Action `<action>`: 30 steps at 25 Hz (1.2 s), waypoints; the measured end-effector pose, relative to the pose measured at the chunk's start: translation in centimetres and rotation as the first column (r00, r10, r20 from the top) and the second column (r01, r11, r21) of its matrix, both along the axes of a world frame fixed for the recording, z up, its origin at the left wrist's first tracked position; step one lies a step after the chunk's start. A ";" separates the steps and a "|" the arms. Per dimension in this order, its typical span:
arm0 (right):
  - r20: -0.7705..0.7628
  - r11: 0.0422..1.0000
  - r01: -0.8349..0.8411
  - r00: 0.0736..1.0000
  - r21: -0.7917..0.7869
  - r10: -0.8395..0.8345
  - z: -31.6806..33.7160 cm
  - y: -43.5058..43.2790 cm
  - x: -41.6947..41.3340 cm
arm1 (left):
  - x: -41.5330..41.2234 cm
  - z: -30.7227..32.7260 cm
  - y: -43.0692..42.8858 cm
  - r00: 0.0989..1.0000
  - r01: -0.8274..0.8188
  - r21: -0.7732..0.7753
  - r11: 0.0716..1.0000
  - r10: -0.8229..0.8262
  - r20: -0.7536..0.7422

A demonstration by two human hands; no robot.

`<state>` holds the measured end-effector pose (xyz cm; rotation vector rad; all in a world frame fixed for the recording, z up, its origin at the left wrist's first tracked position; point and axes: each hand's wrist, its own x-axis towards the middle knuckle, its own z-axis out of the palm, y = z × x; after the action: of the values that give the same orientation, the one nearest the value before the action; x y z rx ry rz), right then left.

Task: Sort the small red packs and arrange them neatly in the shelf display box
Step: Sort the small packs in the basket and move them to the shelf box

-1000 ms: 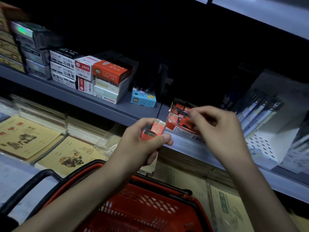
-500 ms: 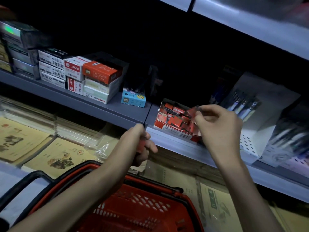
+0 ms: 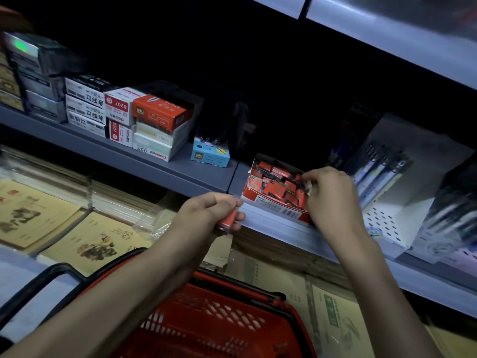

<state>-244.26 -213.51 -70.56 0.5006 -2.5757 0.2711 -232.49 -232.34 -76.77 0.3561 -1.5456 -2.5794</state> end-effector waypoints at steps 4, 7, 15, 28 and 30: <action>0.218 0.903 -0.035 0.966 -0.428 0.140 0.2 -0.5 5.5 | 0.7 -0.1 0.1 0.998 0.047 -0.157 0.986 -0.052 -0.030; 0.438 0.745 -0.038 0.789 -0.666 0.431 0.2 -2.3 8.8 | 1.0 0.0 0.7 0.997 0.034 -0.011 0.999 -0.034 -0.070; 0.298 0.693 0.006 0.905 -0.721 0.302 0.9 -1.8 7.8 | 1.2 0.5 1.7 0.999 0.036 0.144 0.989 -0.032 -0.030; 0.118 0.981 -0.070 0.989 -0.179 0.093 0.8 1.3 3.8 | 1.0 -0.5 0.8 0.999 0.004 -0.228 0.974 -0.017 -0.052; 0.136 0.971 -0.126 0.978 -0.205 0.156 0.2 1.5 5.8 | 1.1 -0.7 1.1 0.993 -0.012 -0.376 0.927 -0.032 -0.111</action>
<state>-238.48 -212.04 -70.38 0.6117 -2.6249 0.6283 -231.38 -231.21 -77.47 0.1543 -1.9458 -2.1918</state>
